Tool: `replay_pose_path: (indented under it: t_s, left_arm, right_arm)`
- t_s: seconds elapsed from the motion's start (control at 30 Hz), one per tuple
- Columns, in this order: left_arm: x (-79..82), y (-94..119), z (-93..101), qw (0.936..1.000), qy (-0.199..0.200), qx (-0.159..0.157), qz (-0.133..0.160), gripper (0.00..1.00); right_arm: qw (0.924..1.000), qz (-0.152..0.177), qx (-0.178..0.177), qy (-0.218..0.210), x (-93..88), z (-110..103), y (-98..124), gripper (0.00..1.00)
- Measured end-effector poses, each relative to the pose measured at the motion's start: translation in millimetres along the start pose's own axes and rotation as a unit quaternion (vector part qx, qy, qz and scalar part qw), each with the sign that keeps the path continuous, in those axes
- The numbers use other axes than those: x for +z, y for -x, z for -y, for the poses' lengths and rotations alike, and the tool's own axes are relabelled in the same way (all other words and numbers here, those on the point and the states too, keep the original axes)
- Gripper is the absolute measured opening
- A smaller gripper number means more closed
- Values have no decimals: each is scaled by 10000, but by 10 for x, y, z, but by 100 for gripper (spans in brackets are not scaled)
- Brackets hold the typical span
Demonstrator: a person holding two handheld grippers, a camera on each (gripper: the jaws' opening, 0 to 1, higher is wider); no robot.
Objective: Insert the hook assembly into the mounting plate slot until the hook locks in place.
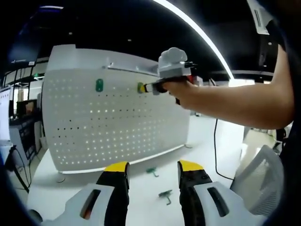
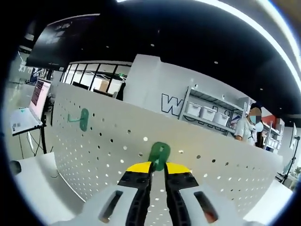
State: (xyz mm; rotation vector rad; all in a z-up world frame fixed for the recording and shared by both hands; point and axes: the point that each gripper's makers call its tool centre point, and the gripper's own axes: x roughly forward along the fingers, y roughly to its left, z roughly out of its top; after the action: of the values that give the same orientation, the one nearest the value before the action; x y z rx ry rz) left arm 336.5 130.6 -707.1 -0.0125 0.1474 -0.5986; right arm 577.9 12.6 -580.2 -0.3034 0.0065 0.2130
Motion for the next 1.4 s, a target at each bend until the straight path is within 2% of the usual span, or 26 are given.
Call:
replay_pose_path:
  t_s: [0.67, 1.03, 1.4]
  left_arm:
    - [-75, -55, 82, 9994, -260, -62, -200, 42]
    - [-133, -80, 117, 9987, -366, -108, -341, 42]
    - [-188, -102, 144, 9977, -446, -160, -479, 42]
  right_arm:
    - [9991, -182, 201, -310, -371, 157, 461, 12]
    - [9983, -379, 291, -319, -698, 190, 797, 13]
    - [9963, -546, 610, -241, -975, 8, 1163, 14]
